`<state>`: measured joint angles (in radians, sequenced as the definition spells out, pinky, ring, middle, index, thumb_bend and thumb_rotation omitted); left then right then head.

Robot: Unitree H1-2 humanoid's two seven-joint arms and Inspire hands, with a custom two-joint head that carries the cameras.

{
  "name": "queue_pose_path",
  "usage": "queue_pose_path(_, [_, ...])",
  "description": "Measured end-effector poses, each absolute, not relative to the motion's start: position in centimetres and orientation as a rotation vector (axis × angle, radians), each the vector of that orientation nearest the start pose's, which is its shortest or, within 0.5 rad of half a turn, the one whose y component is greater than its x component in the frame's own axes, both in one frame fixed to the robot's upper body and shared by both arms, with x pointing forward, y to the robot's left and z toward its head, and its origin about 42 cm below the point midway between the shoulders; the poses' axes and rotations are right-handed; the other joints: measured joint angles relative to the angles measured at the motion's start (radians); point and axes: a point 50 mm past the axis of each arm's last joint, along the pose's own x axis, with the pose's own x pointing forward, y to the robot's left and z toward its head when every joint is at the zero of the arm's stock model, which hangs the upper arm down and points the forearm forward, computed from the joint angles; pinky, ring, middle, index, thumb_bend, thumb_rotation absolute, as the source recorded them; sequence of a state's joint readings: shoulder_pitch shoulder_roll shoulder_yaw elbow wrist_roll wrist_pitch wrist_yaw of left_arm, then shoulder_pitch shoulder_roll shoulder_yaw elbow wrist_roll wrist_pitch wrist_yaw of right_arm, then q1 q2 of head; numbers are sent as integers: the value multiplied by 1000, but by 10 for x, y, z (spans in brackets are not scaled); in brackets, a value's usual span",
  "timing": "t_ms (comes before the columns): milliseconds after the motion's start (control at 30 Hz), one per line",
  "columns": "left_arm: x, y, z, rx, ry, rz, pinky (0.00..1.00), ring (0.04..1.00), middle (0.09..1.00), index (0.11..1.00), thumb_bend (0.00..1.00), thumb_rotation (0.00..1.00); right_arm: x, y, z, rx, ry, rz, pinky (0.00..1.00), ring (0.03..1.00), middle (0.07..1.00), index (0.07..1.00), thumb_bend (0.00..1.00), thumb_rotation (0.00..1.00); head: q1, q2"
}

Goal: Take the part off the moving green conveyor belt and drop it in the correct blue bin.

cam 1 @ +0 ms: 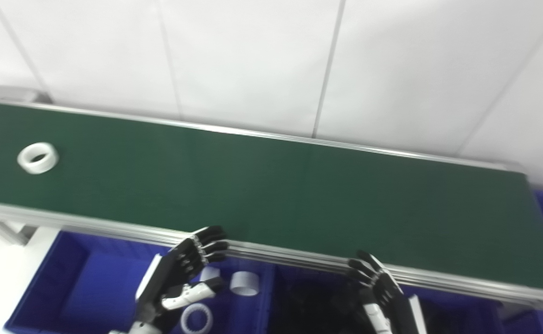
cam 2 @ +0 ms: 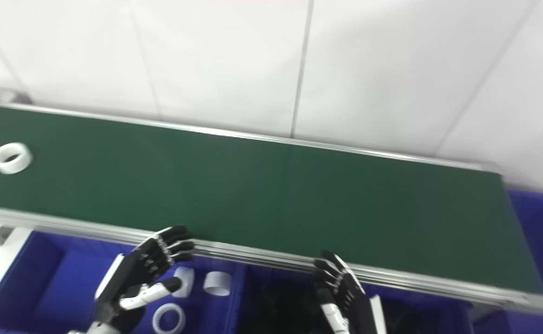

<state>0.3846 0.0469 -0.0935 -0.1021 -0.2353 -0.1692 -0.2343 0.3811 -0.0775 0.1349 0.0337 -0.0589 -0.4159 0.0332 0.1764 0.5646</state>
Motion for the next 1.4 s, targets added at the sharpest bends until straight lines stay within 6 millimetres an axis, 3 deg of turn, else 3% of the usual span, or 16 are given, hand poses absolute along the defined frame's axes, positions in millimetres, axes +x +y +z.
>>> queue_pose_path(167, [149, 211, 51, -212, 84, -185, 693, 745, 767, 739, 897, 196, 138, -215, 32, -95, 4, 115, 674, 750, 796, 871, 495, 798, 34, -46])
queue_pose_path(367, [149, 211, 51, -214, 78, -200, 674, 727, 758, 724, 898, 144, 136, -212, 28, -92, 19, 115, 692, 764, 803, 888, 334, 780, 48, -86])
queue_pose_path(600, [149, 213, 49, -207, 73, -197, 652, 707, 743, 705, 904, 118, 136, -210, 27, -86, 21, 118, 684, 760, 797, 888, 222, 776, 35, -94])
queue_pose_path(1100, [151, 215, 50, -186, 63, -227, 618, 692, 735, 698, 924, 153, 135, -207, 27, -96, 21, 114, 681, 757, 798, 889, 178, 770, 51, -101])
queue_pose_path(1233, [160, 218, 58, -152, 31, -243, 600, 680, 726, 690, 928, 130, 135, -208, 27, -94, 21, 112, 687, 759, 795, 890, 154, 766, 60, -115])
queue_pose_path(1400, [184, 220, 90, -120, -93, -265, 573, 659, 704, 662, 970, 132, 136, -210, 26, -92, 25, 111, 684, 761, 797, 892, 126, 754, 71, -126])
